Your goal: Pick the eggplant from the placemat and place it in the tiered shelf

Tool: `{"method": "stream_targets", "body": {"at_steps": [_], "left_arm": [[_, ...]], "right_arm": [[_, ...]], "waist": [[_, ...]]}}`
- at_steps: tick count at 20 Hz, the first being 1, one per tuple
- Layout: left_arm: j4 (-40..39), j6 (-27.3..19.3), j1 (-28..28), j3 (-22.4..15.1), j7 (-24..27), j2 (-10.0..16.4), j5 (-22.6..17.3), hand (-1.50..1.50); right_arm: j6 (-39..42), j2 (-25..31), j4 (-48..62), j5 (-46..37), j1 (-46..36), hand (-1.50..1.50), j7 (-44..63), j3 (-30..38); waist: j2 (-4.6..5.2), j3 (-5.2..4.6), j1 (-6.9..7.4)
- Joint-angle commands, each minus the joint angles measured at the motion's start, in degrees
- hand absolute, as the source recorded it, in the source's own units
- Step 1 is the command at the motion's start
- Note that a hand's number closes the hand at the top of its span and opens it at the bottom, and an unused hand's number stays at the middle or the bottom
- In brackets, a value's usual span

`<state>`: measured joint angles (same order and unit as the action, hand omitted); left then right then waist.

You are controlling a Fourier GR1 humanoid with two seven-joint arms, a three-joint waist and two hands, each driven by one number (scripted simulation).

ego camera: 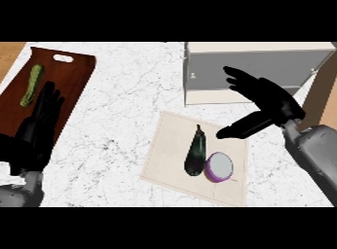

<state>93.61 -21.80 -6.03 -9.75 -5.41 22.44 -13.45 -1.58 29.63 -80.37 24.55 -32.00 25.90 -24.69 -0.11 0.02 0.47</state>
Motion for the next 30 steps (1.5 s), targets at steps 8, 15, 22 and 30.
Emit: {"method": "stream_targets", "body": {"at_steps": [8, 15, 22, 30], "left_arm": [[-0.41, 0.57, -2.53, 0.96, -2.32, -0.17, 0.37, 0.00], [-0.86, 1.47, -1.60, 1.64, -2.01, -1.09, 1.95, 0.00], [2.42, 1.88, -0.03, 2.65, -2.72, -1.07, 1.87, 0.00], [-0.15, 2.91, 0.88, 2.67, -0.70, -3.92, 5.10, 0.00]], "right_arm": [[8.40, -2.34, -0.30, -12.76, -17.47, -1.50, 27.30, -15.19], [12.28, -9.44, 6.20, -18.46, -19.11, -1.50, 32.08, -16.53], [14.52, -11.68, 11.35, -23.77, -18.00, -1.50, 36.23, -21.74], [15.09, -11.98, 10.54, -30.54, -11.14, -1.50, 30.99, -17.65]], "waist": [[0.15, -0.10, 0.47], [0.24, -0.04, 0.04], [0.15, -0.03, 0.31], [0.09, -0.02, -0.36]]}}
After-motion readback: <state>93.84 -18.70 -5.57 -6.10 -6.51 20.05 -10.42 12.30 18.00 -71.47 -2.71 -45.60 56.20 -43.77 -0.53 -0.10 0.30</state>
